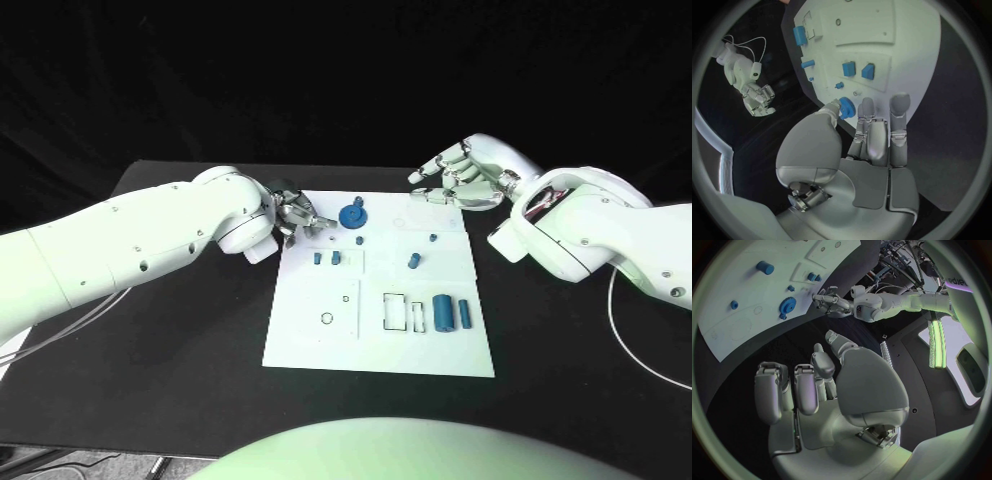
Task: Assemble the parts on the task board
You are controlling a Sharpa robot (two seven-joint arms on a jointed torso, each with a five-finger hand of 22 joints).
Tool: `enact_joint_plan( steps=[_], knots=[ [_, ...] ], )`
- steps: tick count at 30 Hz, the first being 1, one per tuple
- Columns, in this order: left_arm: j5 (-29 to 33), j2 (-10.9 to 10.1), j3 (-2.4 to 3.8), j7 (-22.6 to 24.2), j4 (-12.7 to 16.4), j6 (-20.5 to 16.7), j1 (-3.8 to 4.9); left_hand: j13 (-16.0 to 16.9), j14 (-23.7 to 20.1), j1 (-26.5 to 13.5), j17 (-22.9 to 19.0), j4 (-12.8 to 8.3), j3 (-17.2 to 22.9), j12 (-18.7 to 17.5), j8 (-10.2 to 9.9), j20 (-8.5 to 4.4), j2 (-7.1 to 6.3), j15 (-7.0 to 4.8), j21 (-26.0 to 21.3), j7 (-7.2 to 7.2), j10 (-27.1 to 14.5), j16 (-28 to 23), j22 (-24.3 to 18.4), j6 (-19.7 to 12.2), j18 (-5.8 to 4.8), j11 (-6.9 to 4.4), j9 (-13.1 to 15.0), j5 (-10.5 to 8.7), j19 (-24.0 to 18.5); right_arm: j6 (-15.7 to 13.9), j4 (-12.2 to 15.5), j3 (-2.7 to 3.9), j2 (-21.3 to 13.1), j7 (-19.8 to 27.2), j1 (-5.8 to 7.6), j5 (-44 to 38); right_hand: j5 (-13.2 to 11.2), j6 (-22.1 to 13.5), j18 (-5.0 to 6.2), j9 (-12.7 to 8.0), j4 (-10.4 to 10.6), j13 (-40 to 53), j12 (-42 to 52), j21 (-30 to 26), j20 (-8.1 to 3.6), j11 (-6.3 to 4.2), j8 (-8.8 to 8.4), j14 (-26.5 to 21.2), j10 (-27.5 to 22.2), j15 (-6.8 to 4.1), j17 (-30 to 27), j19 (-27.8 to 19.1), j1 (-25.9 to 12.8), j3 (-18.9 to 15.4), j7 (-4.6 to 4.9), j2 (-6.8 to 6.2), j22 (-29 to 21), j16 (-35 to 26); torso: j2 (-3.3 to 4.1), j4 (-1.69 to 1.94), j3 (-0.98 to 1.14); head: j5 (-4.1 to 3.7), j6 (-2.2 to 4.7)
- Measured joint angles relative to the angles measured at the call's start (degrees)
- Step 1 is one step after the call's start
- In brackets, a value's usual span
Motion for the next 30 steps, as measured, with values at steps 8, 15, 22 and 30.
enact_joint_plan(
  steps=[8, 15, 22, 30],
  knots=[
    [-2.5, 1.7, -0.15, 12.3, -0.1, -1.6, 0.0, -12.4, -11.9, 15.8, -19.9, -7.2, 5.3, -13.0, -8.7, 1.94, -0.3, 1.77, -10.5, 1.03, -5.5, -17.7, -7.5, -0.3, 0.92, 1.84, -7.7, -4.52, -3.7, 0.1, -0.1, 0.0, 0.1, 0.0, 0.0, 0.0, 0.0, 0.0, 0.0, 0.0, 0.0, 0.0, 0.0, 0.0, 0.0, 0.0, 0.0, 0.0, 0.0, 0.0, 0.0, 0.0, 0.0, 0.0, 0.0, 0.0, 0.0, 0.0, 0.0, -0.03, -0.03, -0.21, 0.46],
    [-13.4, 3.6, -0.76, 21.0, -1.1, -1.5, 0.01, -22.5, -4.1, 16.6, -16.2, -8.8, 7.3, -21.9, -16.5, 1.63, -2.14, 1.28, -10.4, 0.07, -1.4, -11.4, -8.4, 6.0, 0.91, 1.82, -13.2, -4.71, 1.6, 0.2, -0.1, 0.0, 0.3, 0.0, 0.0, 0.1, 0.0, 0.0, 0.0, 0.0, 0.0, 0.0, 0.0, 0.0, 0.0, 0.0, 0.0, 0.0, 0.0, 0.0, 0.0, 0.0, 0.0, 0.0, 0.0, 0.0, 0.0, 0.0, 0.01, -0.08, -0.03, -0.49, 0.89],
    [-22.2, 6.4, -1.43, 23.6, -3.7, -1.2, -0.31, -26.3, 4.6, 15.0, 0.9, -8.6, 7.4, -25.0, -19.9, 0.96, -2.94, 0.77, 8.5, 0.28, 1.6, 4.3, 3.8, 9.1, -0.9, 1.42, -15.3, -4.71, 11.2, 0.2, -0.2, 0.0, 0.5, 0.0, 0.0, 0.1, 0.5, 0.0, 0.0, 0.0, 0.0, -0.1, 0.0, 0.0, 0.0, 0.0, 0.0, 0.0, 0.0, 0.0, 0.0, 0.0, 0.3, 0.0, 0.0, 0.3, 0.0, 0.0, 0.07, -0.07, -0.03, -0.66, 1.19],
    [-29.5, 9.5, -1.65, 23.0, -6.6, -0.1, -1.41, -28.0, 4.8, 14.8, 3.1, -8.4, 7.2, -26.0, -20.7, 0.33, -2.85, 0.56, 15.9, -0.33, 5.1, 6.4, 8.8, 12.9, -1.79, 0.77, -15.7, -4.7, 13.7, 0.2, -0.3, 0.0, 0.6, 0.1, 0.0, 0.1, 0.5, 0.0, 0.0, 0.0, 0.0, -0.1, 0.0, 0.0, 0.0, 0.0, 0.0, 0.0, 0.0, 0.0, 0.0, 0.0, 0.3, 0.0, 0.0, 0.3, 0.0, 0.0, 0.17, -0.26, -0.03, -0.7, 1.36]
  ],
)
